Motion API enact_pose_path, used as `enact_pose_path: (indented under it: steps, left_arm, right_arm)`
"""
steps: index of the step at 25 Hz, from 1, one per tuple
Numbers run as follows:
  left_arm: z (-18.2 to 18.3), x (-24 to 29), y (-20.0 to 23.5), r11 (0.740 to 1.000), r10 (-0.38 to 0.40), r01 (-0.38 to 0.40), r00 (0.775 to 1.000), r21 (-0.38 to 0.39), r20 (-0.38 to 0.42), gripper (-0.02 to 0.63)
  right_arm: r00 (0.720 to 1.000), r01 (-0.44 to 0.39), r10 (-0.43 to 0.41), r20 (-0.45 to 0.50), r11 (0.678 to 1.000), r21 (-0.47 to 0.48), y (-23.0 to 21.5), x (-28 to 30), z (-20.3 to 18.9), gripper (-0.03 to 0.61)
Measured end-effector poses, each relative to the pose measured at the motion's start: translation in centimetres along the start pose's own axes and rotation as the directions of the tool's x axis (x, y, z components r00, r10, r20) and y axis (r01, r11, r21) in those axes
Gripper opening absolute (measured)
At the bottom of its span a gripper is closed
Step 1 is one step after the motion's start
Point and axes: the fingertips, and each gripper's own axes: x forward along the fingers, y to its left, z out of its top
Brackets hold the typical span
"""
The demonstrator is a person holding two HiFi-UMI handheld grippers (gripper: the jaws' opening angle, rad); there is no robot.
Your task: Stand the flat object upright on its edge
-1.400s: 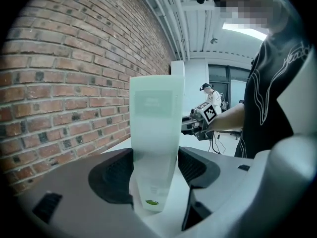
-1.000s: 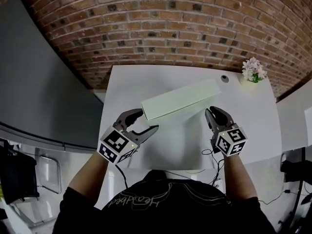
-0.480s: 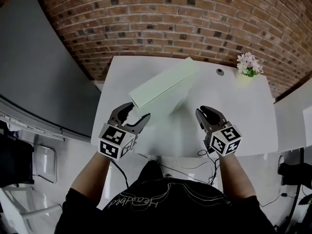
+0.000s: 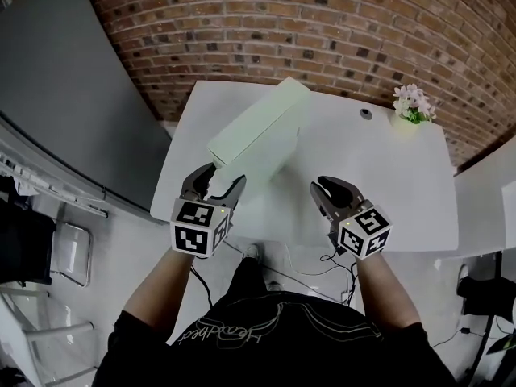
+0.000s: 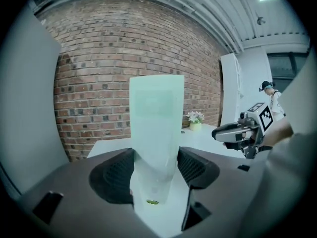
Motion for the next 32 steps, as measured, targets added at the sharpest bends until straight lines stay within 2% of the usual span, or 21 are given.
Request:
enact_pose_path:
  steps: [7, 15, 32]
  left_arm:
    - [-0.4, -0.8, -2.1, 0.990, 0.115, -0.116, 0.993, -0.074, -0.019, 0.278]
    - [-0.3, -0.2, -3.4, 0.969, 0.213, -0.215, 0.977, -0.125, -0.030, 0.278]
    - [2.7, 6.3, -4.5, 0.945, 0.287, -0.286, 0.958, -0.160, -0.018, 0.279]
  right_arm:
    - [0.998, -0.056, 0.056, -0.012, 0.998, -0.007, 2.6, -0.4, -0.9, 0.084]
    - [0.999, -0.047, 0.047, -0.007, 0.999, -0.002, 3.2, -2.1, -1.3, 0.084]
    - [0.998, 0.067, -0.066, -0.022, 0.996, 0.058, 0.4, -5.7, -2.7, 0.084]
